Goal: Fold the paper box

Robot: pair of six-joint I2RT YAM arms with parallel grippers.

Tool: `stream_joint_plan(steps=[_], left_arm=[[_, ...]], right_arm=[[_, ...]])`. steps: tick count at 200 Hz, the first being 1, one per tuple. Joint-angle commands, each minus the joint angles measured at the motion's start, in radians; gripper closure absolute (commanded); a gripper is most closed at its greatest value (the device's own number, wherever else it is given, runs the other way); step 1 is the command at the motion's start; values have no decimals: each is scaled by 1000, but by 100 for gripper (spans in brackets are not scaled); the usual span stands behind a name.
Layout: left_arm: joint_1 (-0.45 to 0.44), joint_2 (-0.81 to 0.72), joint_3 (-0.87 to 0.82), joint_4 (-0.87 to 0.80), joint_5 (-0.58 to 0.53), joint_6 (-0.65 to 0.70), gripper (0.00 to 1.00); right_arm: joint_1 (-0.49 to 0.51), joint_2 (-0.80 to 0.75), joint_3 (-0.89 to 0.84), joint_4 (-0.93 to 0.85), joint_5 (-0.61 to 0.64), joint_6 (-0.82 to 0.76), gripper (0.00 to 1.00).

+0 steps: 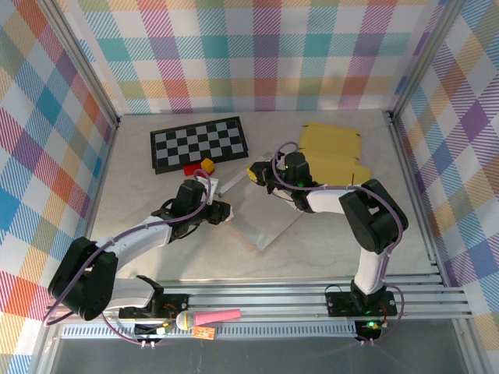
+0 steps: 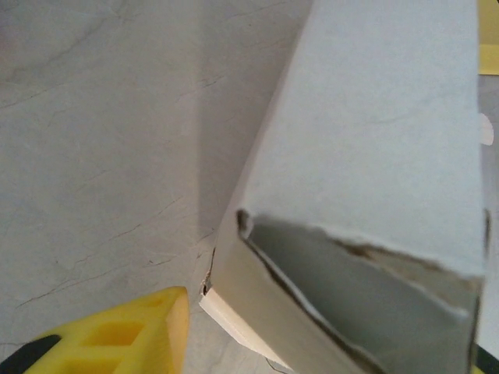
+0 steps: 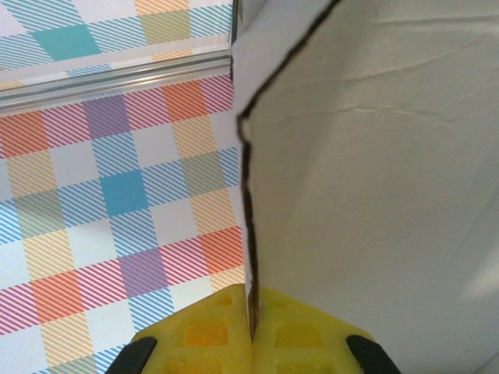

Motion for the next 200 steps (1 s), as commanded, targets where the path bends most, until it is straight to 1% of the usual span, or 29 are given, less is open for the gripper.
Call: stream_joint_plan(steps=[1, 42, 95, 150, 169, 200], left_arm=[[-16, 7, 26, 35, -32, 3, 57], [-34, 11, 2, 46, -125, -54, 58], [-84, 23, -23, 68, -248, -119, 62], [-132, 42, -31, 70, -357, -210, 69], [-160, 50, -24, 57, -409, -240, 71], [-184, 66, -19, 57, -463, -307, 76]], right_arm=[[11, 15, -9, 29, -5, 16, 100], [38, 25, -66, 146, 72, 4, 100], [80, 58, -144, 354, 176, -18, 100], [93, 57, -188, 378, 204, -30, 100], [95, 52, -185, 373, 209, -32, 100], [100, 47, -179, 362, 212, -29, 100]])
